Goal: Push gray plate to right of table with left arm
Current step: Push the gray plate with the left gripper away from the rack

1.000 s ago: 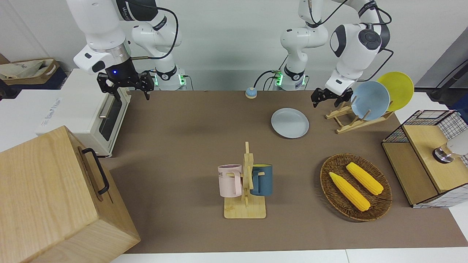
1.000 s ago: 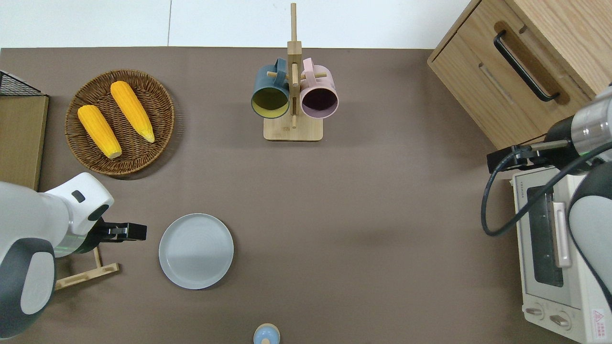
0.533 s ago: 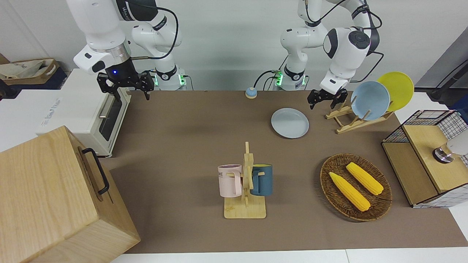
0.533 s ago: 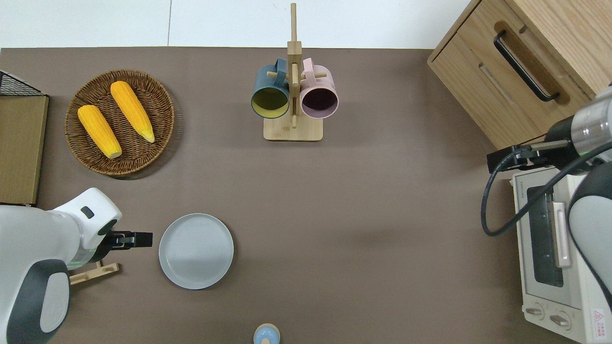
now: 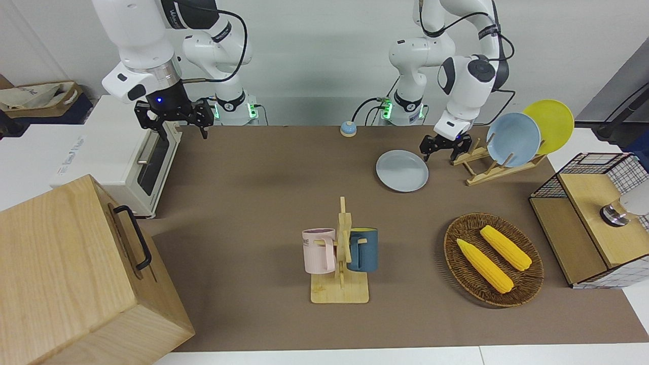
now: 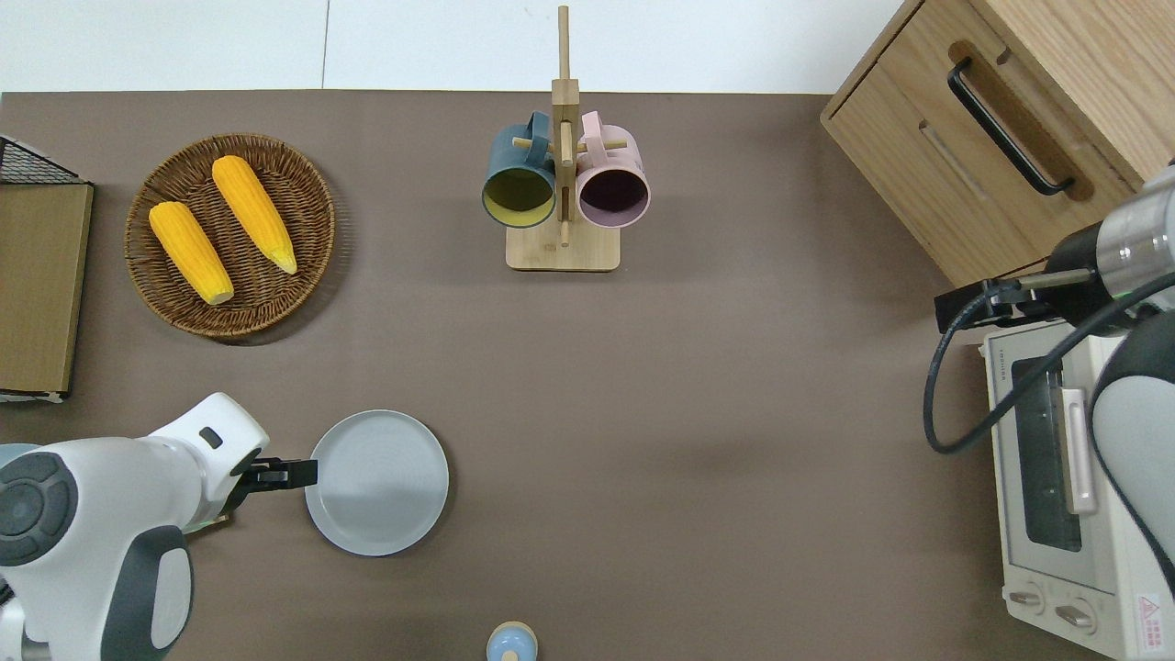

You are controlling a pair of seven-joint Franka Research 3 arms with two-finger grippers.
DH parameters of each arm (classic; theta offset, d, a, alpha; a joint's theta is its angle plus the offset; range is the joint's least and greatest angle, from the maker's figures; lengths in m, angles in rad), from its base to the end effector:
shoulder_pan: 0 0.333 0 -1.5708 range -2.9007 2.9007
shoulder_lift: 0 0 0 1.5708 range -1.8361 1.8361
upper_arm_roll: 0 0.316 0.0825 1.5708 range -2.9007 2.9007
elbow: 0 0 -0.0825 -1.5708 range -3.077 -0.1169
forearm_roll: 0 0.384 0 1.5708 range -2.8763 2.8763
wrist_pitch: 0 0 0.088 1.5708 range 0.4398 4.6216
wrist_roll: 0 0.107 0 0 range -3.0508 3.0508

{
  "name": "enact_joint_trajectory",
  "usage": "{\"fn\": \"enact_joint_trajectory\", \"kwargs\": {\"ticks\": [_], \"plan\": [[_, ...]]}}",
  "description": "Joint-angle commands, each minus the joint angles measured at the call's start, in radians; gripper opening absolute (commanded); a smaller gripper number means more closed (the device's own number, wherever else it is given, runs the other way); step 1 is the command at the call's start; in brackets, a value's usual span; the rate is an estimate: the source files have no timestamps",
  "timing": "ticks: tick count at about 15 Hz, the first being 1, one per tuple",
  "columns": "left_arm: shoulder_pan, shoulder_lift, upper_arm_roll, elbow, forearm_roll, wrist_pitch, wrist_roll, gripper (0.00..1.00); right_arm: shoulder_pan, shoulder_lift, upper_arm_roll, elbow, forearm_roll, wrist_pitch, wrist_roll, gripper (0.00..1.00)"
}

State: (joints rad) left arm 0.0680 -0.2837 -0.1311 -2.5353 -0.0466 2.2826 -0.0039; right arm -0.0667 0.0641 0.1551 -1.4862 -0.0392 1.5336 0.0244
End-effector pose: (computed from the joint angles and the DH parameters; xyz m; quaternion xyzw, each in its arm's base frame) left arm 0.4316 -0.0277 0.3766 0.9998 -0.0123 0.0146 0.0000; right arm 0.5692 0.0430 0.6254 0.9994 0.0313 -0.0071 0.0151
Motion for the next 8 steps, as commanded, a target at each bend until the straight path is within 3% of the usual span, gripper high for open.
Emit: {"fn": "enact_joint_trajectory", "kwargs": {"ticks": [1,8], "plan": [[-0.022,0.033,0.007,-0.069,-0.019,0.116,-0.011,1.00,-0.001,-0.006,0.000,0.001,0.007,-0.010,0.005,0.983],[-0.040,0.141,0.007,-0.123,-0.021,0.268,-0.011,1.00,-0.001,-0.006,0.000,0.001,0.007,-0.010,0.003,0.983]]}}
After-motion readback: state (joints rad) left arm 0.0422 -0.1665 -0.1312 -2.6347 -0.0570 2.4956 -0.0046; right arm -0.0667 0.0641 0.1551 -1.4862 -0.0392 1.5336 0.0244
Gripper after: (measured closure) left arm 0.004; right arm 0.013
